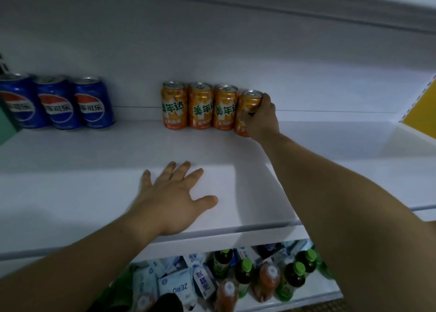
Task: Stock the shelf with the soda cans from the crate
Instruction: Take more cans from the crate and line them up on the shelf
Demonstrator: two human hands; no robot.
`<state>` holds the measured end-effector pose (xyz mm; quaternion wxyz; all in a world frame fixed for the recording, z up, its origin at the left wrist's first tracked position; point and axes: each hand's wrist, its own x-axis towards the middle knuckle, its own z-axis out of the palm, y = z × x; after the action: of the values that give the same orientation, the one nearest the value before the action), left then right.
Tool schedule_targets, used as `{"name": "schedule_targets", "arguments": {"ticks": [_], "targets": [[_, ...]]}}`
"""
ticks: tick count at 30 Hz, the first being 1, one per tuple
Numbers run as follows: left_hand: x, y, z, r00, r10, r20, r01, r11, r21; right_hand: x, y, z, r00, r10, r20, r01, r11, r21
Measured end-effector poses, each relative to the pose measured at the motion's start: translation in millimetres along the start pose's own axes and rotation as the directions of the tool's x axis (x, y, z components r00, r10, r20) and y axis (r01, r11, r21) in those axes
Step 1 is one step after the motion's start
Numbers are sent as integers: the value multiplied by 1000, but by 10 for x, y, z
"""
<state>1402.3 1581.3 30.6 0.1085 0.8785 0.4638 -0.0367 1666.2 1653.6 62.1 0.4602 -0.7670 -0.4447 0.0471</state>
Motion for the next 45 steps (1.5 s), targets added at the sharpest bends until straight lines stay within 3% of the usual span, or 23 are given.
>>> {"name": "schedule_targets", "arguments": {"ticks": [17, 23, 32, 34, 38, 45], "targets": [[-6, -4, -14, 1000, -8, 5, 8, 1000, 7, 300, -62, 124, 990, 127, 53, -127, 992, 3], [-6, -2, -14, 1000, -3, 6, 3, 1000, -4, 75, -63, 273, 999, -53, -12, 53, 998, -40], [4, -12, -8, 1000, 1, 14, -1, 1000, 12, 123, -72, 414, 1000, -29, 2, 29, 994, -104], [-1, -14, -9, 1000, 3, 14, -3, 1000, 7, 116, -118, 399, 1000, -15, -6, 14, 979, -204], [-2, -9, -18, 1000, 3, 16, -3, 1000, -6, 49, -301, 460, 985, -174, -3, 158, 902, -401], [0, -1, -16, 1000, 2, 22, -2, 1000, -7, 71, -378, 589, 997, -72, 25, 77, 918, -389]]}}
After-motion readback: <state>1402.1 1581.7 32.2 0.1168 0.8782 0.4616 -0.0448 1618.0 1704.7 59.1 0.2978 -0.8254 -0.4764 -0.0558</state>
